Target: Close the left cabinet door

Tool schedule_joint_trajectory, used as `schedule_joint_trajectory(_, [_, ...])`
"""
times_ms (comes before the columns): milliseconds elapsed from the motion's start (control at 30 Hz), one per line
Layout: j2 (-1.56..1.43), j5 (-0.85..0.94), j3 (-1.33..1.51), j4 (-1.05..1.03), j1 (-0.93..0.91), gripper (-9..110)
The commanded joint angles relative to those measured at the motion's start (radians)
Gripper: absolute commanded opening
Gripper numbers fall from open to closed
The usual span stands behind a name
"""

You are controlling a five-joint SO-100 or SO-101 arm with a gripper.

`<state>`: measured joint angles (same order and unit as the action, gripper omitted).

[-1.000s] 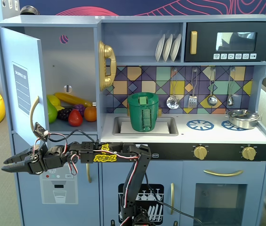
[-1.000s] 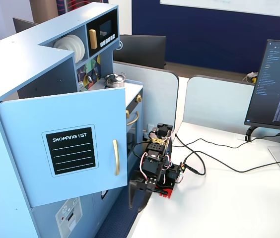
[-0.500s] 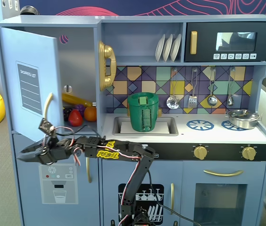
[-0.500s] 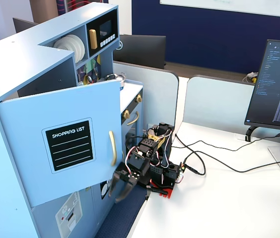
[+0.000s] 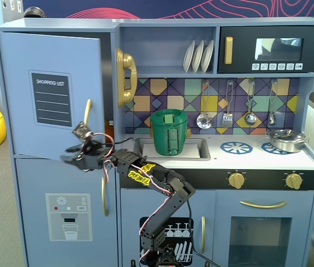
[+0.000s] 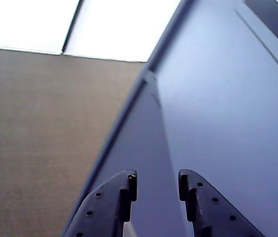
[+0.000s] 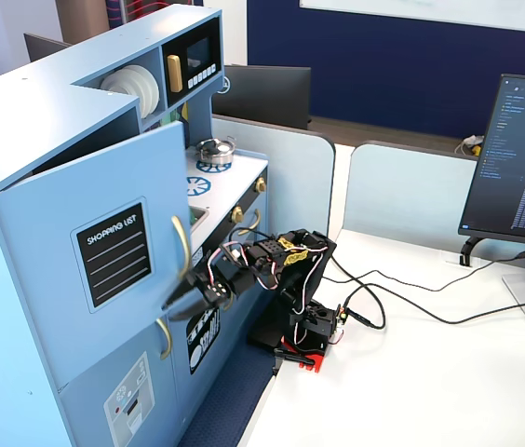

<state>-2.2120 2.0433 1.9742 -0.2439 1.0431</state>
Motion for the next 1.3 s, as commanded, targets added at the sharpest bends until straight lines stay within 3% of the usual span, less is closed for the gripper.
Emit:
schedule_joint_trajectory(0, [-0.061,0.017,0.009,0.018,-0.089,0])
schedule_joint_trajectory(467, [0.101,0.067,-0.061,0.167,-0.318,0])
schedule_joint_trajectory(633, [0.061,0.044,-0.04,0.144,-0.275,0])
schedule_joint_trajectory(833, [-0.126,-0.1,0.043,-0.084,-0.195,0])
schedule_joint_trajectory(1000, [-0.33,-0.183,0.195,-0.305,-0.259,0])
schedule_joint_trajectory(1133, [-0.499,-0.233,0.339,-0.486,-0.417,0])
schedule_joint_trajectory(1267, [-0.557,-0.318,0.449,-0.736,-0.719,0])
